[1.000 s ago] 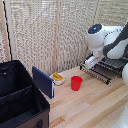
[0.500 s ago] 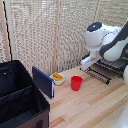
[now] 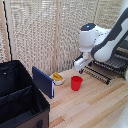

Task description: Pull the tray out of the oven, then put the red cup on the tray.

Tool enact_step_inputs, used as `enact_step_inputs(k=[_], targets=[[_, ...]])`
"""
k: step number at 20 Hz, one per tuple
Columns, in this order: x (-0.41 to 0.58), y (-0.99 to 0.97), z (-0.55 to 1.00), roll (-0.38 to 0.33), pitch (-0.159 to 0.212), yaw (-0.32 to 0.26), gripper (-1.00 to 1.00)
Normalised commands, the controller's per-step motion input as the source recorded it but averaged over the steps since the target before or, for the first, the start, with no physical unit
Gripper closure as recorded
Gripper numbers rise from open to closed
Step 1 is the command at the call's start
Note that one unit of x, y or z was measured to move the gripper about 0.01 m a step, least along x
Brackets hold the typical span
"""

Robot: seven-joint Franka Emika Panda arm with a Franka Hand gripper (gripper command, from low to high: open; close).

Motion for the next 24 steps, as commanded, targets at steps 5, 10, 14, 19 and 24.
enact_step_inputs(k=[5,10,14,19,24], targets=[[0.427,-0.01,0.00,0.238,0.158,-0.158,-1.00],[0.417,-0.02,-0.05,0.170,0.029,-0.180,-1.00],[0.325,-0.02,-0.04,0.115,-0.016,-0.164,-1.00],[0.134,-0.22,-0.12,0.040,-0.014,-0.131,-1.00],[0.133,-0.17,-0.20,0.020,0.016,-0.182,1.00]])
